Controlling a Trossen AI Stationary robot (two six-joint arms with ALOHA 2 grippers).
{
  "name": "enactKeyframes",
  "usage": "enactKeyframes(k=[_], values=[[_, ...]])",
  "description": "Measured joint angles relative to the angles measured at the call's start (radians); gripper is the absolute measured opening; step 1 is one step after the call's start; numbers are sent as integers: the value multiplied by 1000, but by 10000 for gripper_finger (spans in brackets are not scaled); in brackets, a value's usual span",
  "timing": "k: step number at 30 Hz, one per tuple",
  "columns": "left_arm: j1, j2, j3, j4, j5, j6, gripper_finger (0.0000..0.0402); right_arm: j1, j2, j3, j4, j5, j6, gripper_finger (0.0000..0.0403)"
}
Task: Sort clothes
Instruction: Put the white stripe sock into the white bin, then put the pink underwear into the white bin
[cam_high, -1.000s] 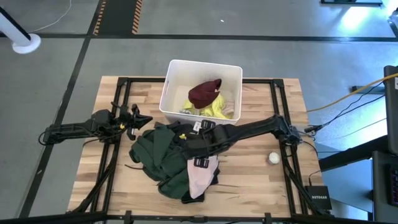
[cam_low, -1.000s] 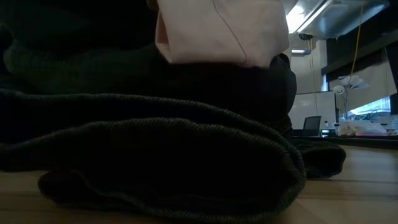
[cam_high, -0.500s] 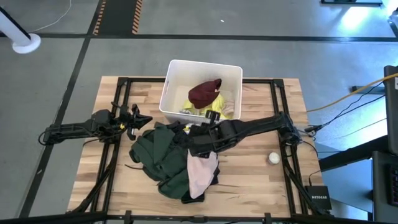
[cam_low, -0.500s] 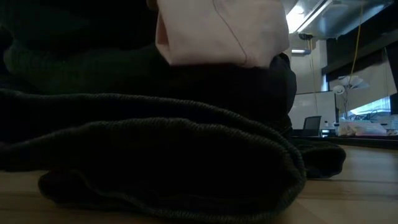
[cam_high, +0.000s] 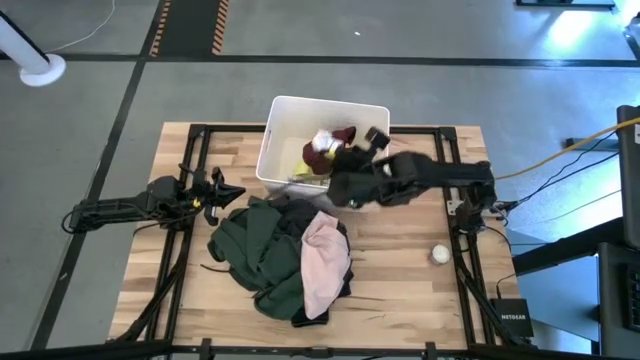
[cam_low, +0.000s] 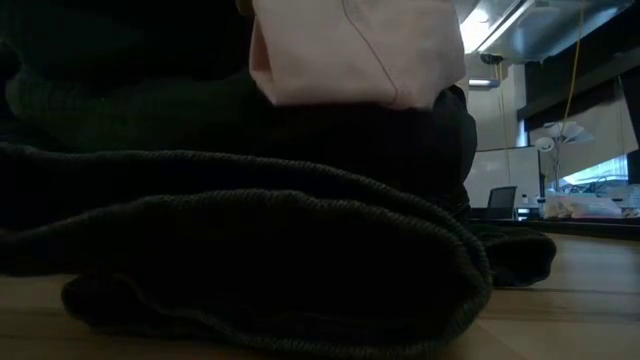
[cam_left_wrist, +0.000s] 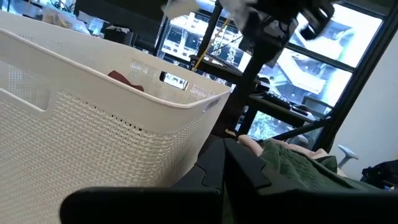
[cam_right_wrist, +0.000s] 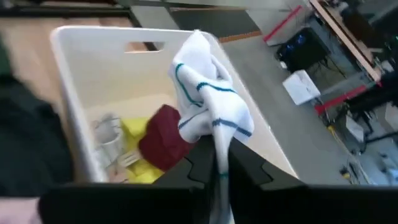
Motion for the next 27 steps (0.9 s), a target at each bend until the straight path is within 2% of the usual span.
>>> enactKeyframes(k=[5, 14, 24, 27], values=[[0, 0, 0, 0, 0, 0, 0, -86, -2, 0, -1, -56, 0, 58], [0, 0, 0, 1, 0, 0, 0, -208, 24, -1, -21, -94, 37, 88], [0, 0, 0, 6, 15, -14, 0, -216, 64, -1, -68, -112, 89, 190], [0, 0, 0, 6, 15, -16, 0, -198, 64, -1, -67, -151, 123, 217]])
